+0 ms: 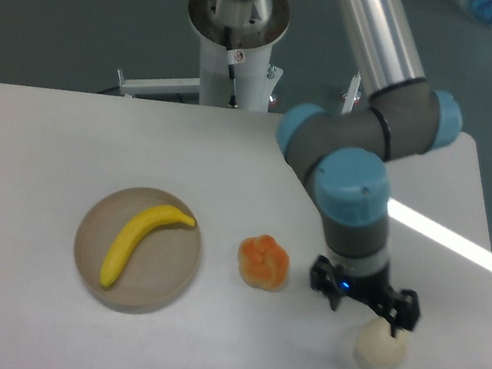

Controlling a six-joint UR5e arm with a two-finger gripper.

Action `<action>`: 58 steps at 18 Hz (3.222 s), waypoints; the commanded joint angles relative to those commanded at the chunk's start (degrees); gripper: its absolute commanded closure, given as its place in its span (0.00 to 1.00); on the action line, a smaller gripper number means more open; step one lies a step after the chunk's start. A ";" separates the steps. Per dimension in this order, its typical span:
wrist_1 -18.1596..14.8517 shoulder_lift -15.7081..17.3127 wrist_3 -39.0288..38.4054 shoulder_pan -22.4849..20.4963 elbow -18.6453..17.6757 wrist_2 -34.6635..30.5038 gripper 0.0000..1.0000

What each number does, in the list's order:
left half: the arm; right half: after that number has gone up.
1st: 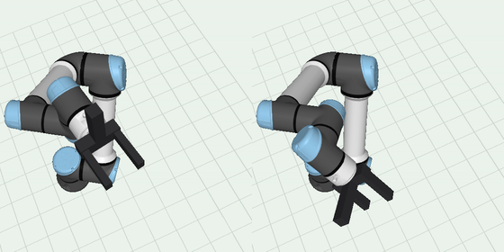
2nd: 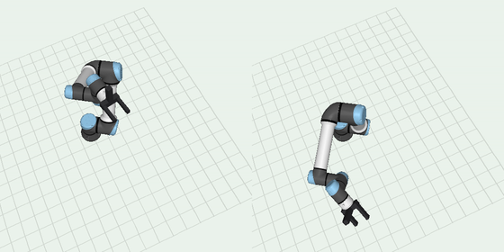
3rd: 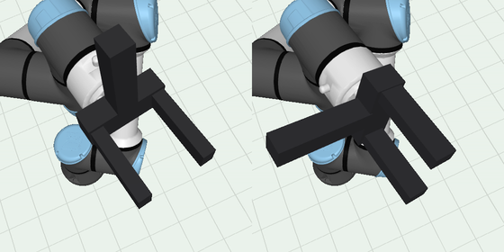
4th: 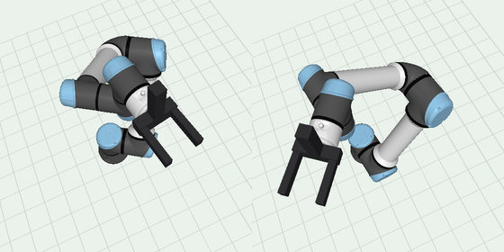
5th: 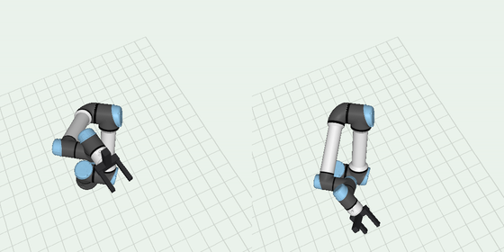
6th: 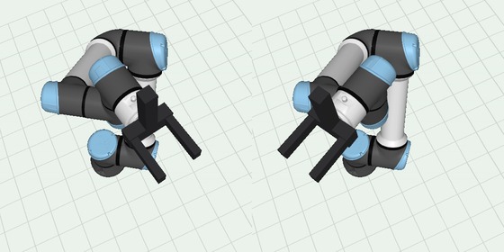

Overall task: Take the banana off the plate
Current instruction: 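Move the gripper across the table to above the banana on the plate, then lower the open gripper onto the yellow banana's stem end, then close the gripper on the banana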

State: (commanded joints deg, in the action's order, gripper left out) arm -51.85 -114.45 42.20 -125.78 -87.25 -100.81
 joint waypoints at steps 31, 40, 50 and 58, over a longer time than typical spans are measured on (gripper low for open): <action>3.95 -0.51 -11.79 18.73 -15.75 11.43 0.00; 3.95 -0.78 -13.20 20.49 -16.98 11.34 0.00; 4.39 -2.27 -12.59 20.58 -16.90 9.58 0.40; 4.30 -1.83 -12.50 20.58 -16.98 9.58 0.62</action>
State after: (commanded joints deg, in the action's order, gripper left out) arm -47.55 -116.28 29.71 -105.21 -104.24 -91.23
